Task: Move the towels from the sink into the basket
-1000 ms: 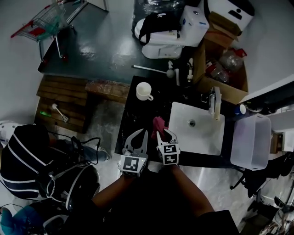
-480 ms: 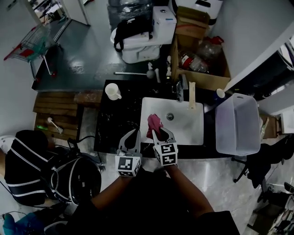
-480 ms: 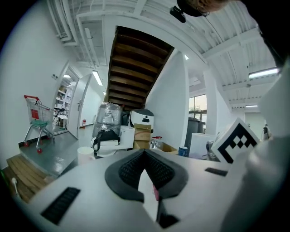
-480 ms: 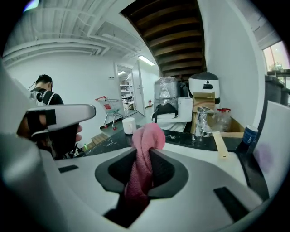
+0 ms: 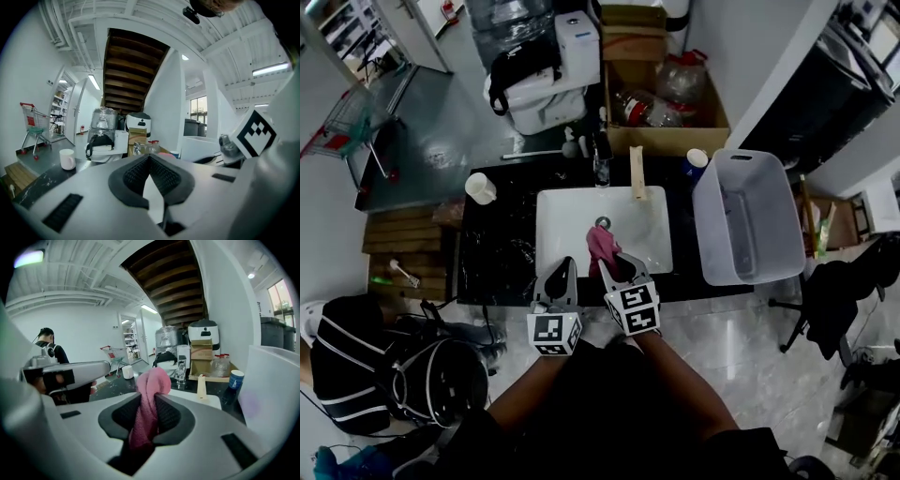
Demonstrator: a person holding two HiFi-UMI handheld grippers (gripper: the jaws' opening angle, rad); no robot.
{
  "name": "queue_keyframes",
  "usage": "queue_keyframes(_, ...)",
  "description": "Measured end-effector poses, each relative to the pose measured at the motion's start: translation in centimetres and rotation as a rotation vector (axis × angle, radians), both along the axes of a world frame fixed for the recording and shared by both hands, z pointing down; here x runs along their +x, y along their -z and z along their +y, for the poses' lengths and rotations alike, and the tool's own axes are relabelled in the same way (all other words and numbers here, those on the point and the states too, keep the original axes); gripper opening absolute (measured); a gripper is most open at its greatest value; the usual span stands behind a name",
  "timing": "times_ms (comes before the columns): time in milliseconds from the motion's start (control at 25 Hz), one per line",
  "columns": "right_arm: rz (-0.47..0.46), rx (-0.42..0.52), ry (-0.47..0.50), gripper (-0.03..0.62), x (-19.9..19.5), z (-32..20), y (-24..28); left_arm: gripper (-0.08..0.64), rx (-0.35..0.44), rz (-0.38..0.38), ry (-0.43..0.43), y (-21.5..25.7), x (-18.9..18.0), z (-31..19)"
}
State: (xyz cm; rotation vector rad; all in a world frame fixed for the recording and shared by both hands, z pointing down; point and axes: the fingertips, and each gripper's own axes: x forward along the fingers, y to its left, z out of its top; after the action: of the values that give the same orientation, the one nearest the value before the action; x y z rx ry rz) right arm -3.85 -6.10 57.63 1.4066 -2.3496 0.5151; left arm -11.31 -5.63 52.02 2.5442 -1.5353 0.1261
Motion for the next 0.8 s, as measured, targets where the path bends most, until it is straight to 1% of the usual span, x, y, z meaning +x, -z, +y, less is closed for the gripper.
queue_keyframes(160,0.002,0.007,-0.029,0.095,4.6,2.4,0.4,0.003,-0.002,0.002,-0.040,-0.3,5.2,2.1)
queue_keyframes(280,0.006,0.019,-0.054,0.095,7.6,3.7,0.9,0.003,0.004,0.003,-0.071,-0.2,8.4,3.3)
queue_keyframes(400,0.030,0.055,-0.081,0.095,10.3,4.7,2.1,0.003,0.001,0.001,-0.115,0.2,11.3,4.2)
queue_keyframes(480,0.059,0.096,-0.088,0.095,11.6,5.2,3.3,0.003,0.001,0.002,-0.149,0.7,13.1,4.9)
queue_keyframes(560,0.057,0.124,-0.103,0.095,12.7,5.6,4.5,0.003,0.008,0.001,-0.182,1.2,14.9,5.3)
queue_keyframes(800,0.034,0.122,-0.179,0.095,16.7,6.2,5.3,0.003,0.021,0.006,-0.246,2.2,19.4,5.4)
